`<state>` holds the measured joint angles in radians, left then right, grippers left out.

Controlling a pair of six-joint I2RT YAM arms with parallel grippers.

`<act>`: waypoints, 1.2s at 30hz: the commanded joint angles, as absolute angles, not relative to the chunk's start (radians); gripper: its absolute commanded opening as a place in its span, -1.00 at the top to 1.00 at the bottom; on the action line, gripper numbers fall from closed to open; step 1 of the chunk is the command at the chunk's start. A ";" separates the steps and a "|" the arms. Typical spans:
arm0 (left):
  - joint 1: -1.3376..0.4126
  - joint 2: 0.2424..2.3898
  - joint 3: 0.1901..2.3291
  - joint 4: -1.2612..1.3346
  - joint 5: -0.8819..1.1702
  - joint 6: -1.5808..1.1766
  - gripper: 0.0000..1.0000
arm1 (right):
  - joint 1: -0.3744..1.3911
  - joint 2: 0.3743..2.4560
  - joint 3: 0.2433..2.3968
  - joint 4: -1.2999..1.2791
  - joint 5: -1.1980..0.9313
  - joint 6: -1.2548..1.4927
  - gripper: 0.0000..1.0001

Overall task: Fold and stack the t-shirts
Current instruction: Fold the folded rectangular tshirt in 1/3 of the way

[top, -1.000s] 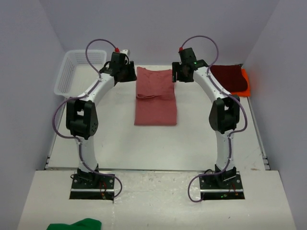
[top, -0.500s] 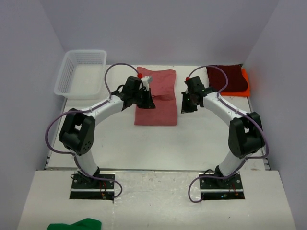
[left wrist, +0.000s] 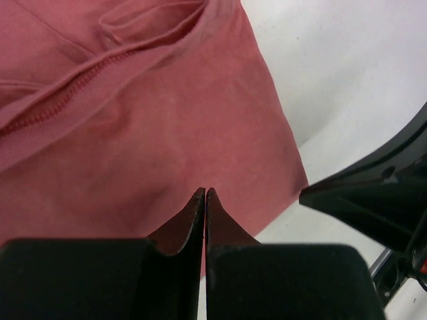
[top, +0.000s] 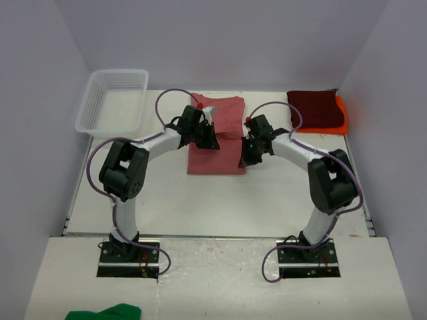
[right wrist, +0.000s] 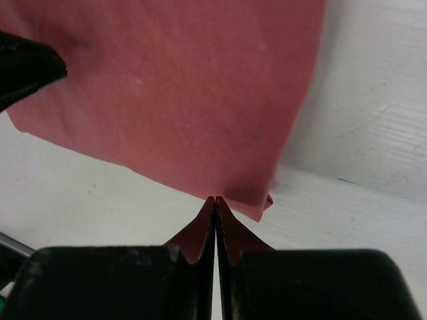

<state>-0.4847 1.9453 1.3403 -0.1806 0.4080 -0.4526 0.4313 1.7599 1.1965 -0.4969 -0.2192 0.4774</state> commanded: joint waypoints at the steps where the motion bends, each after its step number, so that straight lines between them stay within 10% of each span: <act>1: -0.476 2.003 1.422 -0.147 0.414 -0.436 1.00 | 0.452 1.792 1.239 -0.463 -0.252 0.491 1.00; 24: -0.298 2.381 1.894 -0.235 0.492 -0.396 1.00 | 0.489 1.872 1.296 -0.518 -0.203 0.465 1.00; 36: -0.290 2.057 1.778 -0.300 0.436 -0.397 1.00 | 0.489 1.801 1.348 -0.566 -0.150 0.449 1.00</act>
